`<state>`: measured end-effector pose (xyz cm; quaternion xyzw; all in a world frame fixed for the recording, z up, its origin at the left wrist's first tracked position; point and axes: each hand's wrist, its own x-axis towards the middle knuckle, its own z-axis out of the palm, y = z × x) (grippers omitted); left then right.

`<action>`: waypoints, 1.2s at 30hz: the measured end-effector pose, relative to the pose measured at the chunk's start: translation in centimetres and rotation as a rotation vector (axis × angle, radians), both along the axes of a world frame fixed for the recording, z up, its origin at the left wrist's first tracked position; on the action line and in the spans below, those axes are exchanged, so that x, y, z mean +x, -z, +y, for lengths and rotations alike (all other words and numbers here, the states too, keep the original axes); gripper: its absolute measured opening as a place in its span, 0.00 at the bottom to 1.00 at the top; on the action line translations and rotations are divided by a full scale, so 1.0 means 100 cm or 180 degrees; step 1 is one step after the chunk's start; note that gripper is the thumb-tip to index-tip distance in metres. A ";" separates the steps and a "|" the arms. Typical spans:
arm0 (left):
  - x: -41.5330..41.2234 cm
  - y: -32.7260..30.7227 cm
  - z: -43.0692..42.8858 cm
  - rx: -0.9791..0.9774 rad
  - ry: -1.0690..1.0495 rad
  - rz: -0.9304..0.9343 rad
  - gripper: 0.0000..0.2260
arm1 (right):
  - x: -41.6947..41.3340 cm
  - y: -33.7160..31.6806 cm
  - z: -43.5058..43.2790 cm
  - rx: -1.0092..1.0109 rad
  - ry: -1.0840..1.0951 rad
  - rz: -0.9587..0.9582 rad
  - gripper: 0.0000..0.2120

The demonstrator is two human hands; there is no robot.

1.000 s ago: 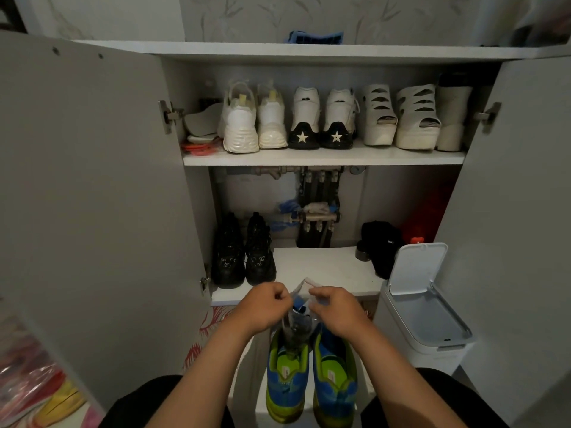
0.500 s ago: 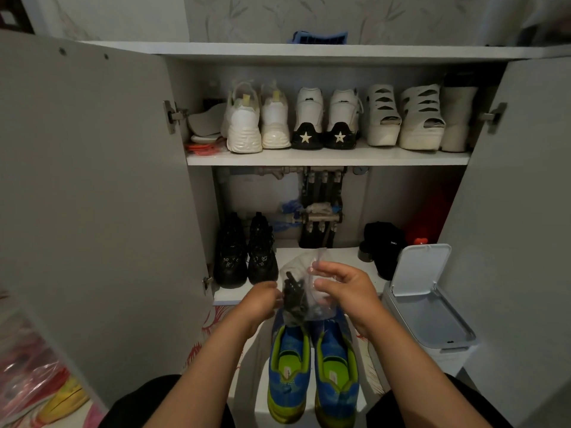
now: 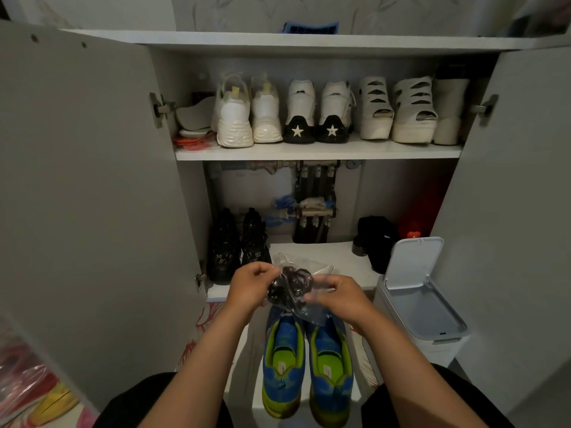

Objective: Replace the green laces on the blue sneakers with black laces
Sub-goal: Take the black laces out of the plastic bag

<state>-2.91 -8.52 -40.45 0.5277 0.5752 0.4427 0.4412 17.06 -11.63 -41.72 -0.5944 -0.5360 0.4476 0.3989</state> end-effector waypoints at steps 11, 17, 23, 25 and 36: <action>0.002 0.003 -0.001 -0.0185 0.0645 -0.0138 0.04 | -0.020 0.010 0.001 0.0031 -0.0108 -0.0187 0.05; -0.011 0.009 0.007 0.0156 -0.0257 0.0689 0.08 | -0.009 0.010 0.003 0.0028 0.0117 -0.0242 0.04; -0.017 0.008 0.009 0.0620 -0.0533 0.1236 0.05 | 0.004 0.012 0.002 -0.0257 0.0213 -0.0733 0.05; -0.017 0.007 0.009 0.0735 -0.0366 0.1261 0.04 | 0.007 0.014 -0.002 -0.0640 -0.0148 -0.1069 0.04; -0.013 0.000 0.003 0.1450 0.0398 0.1717 0.06 | 0.011 0.017 -0.006 -0.0941 -0.1080 -0.2232 0.14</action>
